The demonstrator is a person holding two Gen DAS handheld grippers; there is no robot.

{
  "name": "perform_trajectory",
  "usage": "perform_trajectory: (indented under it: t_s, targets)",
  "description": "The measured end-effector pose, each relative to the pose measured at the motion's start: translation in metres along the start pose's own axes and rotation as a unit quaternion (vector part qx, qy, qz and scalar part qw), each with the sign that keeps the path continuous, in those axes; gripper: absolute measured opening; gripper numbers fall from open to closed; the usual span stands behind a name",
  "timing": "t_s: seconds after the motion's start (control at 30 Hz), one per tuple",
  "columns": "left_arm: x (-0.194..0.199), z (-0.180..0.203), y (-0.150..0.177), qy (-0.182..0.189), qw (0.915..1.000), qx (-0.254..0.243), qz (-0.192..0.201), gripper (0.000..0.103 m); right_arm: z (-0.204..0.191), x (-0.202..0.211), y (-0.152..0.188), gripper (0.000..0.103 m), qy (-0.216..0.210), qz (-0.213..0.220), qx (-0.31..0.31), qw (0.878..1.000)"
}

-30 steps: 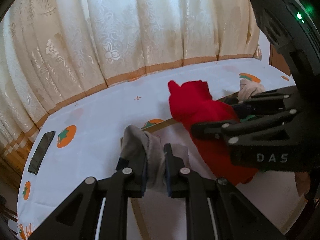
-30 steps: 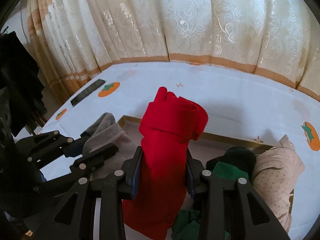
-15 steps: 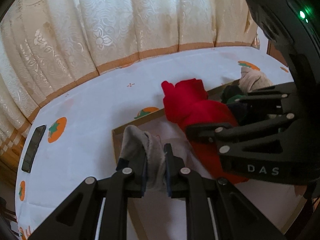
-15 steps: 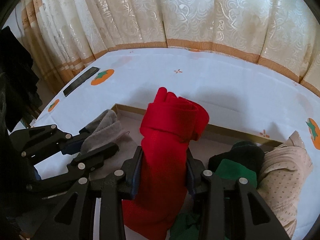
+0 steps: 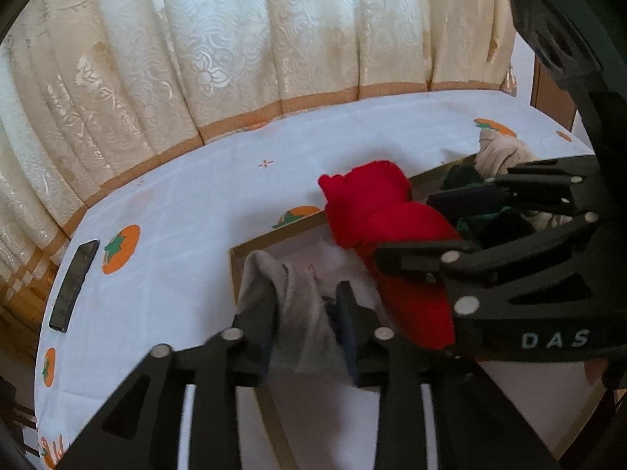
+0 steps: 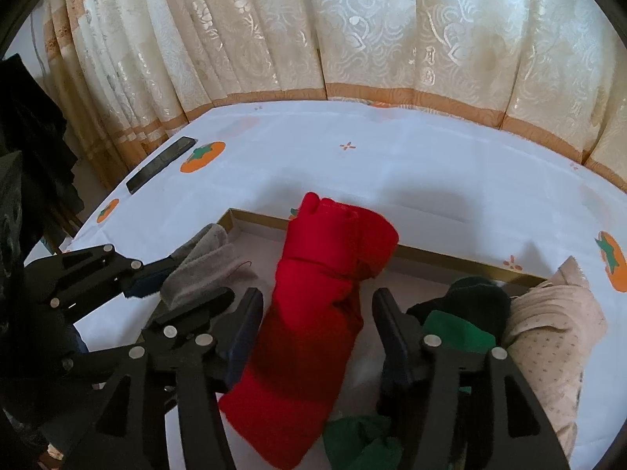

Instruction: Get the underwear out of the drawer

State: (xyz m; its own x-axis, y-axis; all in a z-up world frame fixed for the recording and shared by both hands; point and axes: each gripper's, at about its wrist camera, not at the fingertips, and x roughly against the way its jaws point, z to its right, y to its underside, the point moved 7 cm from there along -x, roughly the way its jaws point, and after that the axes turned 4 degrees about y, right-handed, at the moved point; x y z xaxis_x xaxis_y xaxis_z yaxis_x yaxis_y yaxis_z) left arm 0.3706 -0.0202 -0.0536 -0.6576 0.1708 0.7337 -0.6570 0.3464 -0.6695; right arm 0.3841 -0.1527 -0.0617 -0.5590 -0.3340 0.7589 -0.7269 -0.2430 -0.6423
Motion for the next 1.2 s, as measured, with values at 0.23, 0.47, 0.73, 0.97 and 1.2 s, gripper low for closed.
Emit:
perform_trajectory:
  t_s: [0.23,0.47,0.73,0.97,1.2]
  targets:
    - [0.027,0.005,-0.001,-0.002,0.9994,0.010,0.034,0.059,-0.004,0.030,0.009,0.062,-0.004,0.024,0.004,1.000]
    - [0.053,0.015,0.006,0.009,0.9986,0.013,0.050,0.060,-0.011,0.064,0.026,0.062,-0.018,0.038,0.006,0.999]
    - [0.097,0.032,0.028,0.031,0.9965,0.011,0.077,0.062,-0.029,0.124,0.056,0.063,-0.039,0.058,0.037,0.997]
    - [0.127,0.052,0.050,0.054,0.9948,0.001,0.086,0.062,-0.050,0.169,0.095,0.065,-0.059,0.070,0.065,0.994]
    - [0.150,0.078,0.087,0.067,0.9944,-0.039,0.073,0.068,-0.065,0.191,0.149,0.065,-0.072,0.046,0.095,0.992]
